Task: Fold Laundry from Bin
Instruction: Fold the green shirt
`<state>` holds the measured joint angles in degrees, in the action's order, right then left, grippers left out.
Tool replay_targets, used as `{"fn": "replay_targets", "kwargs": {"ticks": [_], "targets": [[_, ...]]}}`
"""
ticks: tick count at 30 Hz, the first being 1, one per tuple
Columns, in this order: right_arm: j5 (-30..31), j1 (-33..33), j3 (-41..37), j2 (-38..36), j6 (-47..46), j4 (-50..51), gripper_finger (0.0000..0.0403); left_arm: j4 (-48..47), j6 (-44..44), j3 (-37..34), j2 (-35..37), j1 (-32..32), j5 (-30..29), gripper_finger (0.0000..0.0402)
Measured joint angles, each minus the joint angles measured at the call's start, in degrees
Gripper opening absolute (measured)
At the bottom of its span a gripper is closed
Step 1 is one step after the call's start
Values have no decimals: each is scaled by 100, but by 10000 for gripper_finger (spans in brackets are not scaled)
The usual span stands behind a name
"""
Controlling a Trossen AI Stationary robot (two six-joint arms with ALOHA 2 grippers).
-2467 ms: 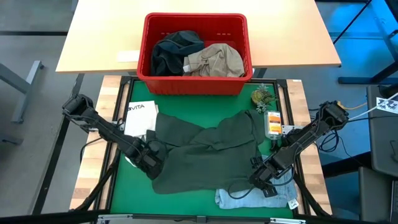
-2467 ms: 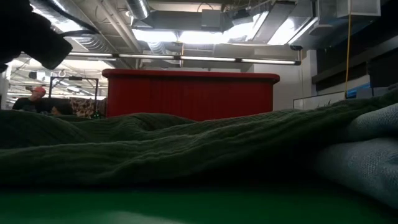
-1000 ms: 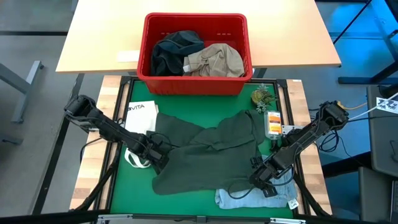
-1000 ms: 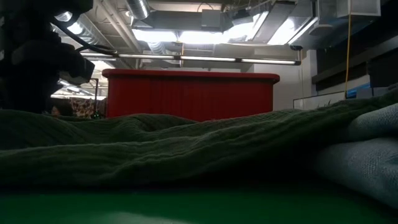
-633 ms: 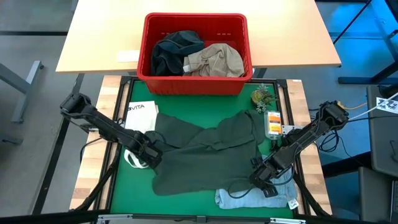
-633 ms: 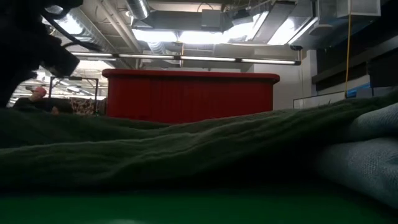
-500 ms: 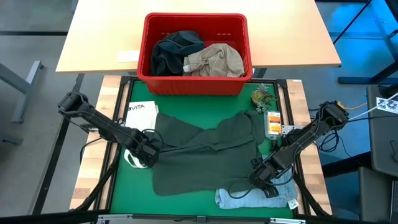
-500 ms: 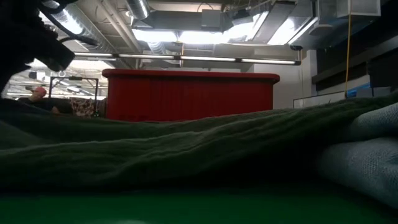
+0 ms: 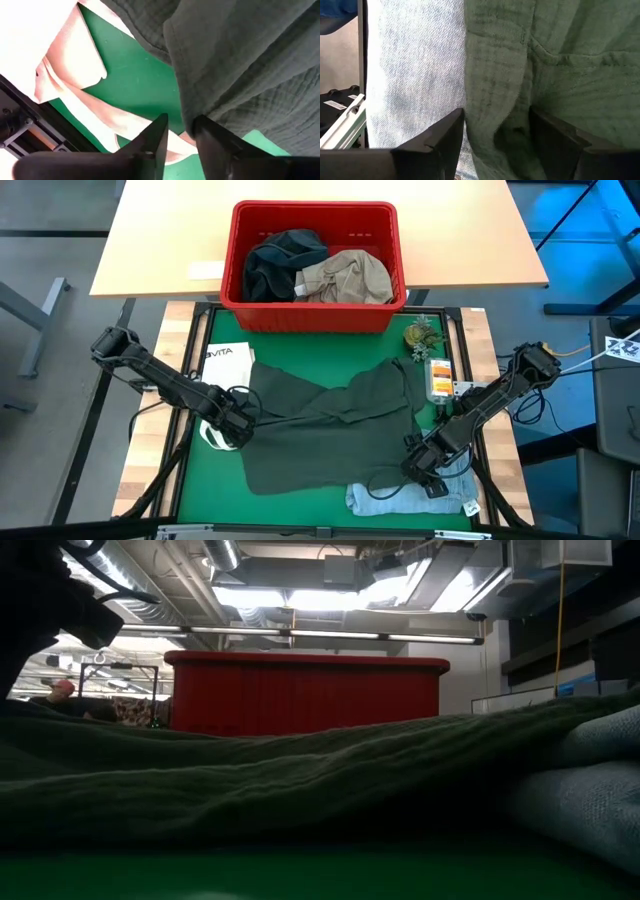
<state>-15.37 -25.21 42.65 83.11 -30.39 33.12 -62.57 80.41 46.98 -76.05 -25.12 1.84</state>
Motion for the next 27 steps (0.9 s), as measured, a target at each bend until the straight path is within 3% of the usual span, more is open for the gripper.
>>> {"fn": "replay_targets", "kwargs": {"ticks": [5, 15, 22, 27], "targets": [[35, 4, 145, 2, 0, 222, 221, 3, -96, 0, 70, -25, -2, 114], [237, 0, 934, 2, 74, 1072, 221, 290, -152, 2, 697, -283, -299, 100], [405, 0, 942, 2, 64, 1041, 221, 1412, -579, 2, 759, -773, -1045, 94], [515, 0, 942, 2, 66, 1036, 221, 2656, -617, 2, 667, -1101, -2053, 94]]}}
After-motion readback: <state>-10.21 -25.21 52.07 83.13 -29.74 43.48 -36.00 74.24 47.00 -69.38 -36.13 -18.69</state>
